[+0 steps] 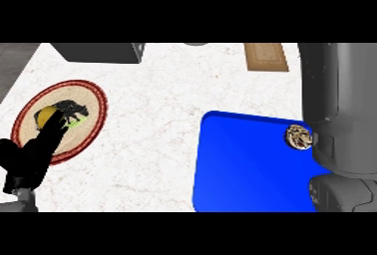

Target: Pick the squash from the tray and place it in the tiered shelf

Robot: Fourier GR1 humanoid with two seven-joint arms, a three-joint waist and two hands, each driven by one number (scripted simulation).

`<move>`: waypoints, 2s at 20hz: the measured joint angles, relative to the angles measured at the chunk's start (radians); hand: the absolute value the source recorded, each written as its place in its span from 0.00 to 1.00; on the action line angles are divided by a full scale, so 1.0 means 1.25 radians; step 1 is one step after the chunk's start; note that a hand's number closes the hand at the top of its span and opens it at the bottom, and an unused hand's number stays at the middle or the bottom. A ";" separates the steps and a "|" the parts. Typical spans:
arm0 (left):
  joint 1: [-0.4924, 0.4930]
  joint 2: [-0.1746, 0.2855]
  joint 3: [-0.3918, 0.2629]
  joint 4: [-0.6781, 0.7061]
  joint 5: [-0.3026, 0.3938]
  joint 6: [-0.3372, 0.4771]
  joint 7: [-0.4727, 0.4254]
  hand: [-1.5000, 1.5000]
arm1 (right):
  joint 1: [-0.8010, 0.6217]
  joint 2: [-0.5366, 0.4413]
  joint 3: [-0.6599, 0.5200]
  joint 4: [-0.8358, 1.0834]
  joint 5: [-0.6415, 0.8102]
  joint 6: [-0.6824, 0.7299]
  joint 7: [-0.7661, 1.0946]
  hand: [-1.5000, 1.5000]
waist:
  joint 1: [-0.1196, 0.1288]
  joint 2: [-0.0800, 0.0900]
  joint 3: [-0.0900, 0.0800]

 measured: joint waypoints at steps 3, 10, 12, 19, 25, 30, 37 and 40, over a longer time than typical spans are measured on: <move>0.002 -0.001 0.001 -0.007 -0.002 0.002 0.004 0.50 | -0.033 -0.031 -0.013 0.044 0.048 0.013 0.003 1.00 | -0.002 -0.001 0.000; 0.002 -0.005 0.006 -0.002 -0.005 0.002 0.000 0.50 | -0.108 -0.102 -0.061 0.143 0.109 0.053 -0.001 1.00 | -0.006 -0.001 0.000; 0.003 -0.003 0.007 -0.007 -0.003 -0.002 0.003 0.50 | -0.130 -0.133 -0.078 0.174 0.115 0.064 -0.012 1.00 | -0.005 -0.001 0.000; 0.005 -0.001 0.013 -0.016 -0.004 -0.005 0.015 0.50 | -0.125 -0.204 -0.121 0.233 0.136 0.065 -0.034 1.00 | -0.009 -0.001 0.001; 0.010 -0.011 0.011 -0.019 -0.011 -0.004 0.010 0.50 | -0.113 -0.263 -0.147 0.284 0.146 0.062 -0.047 1.00 | -0.008 0.000 0.001; 0.019 -0.013 0.014 -0.031 -0.011 -0.005 0.017 0.50 | -0.081 -0.284 -0.166 0.289 0.132 0.035 -0.056 1.00 | -0.011 -0.002 0.001; 0.014 -0.008 0.026 -0.015 -0.014 -0.014 0.005 0.50 | -0.019 -0.323 -0.215 0.298 0.095 -0.027 -0.064 1.00 | -0.011 0.000 0.001; 0.016 -0.010 0.029 -0.017 -0.010 -0.017 0.007 0.50 | 0.004 -0.341 -0.234 0.287 0.090 -0.055 -0.059 0.00 | -0.011 0.000 0.001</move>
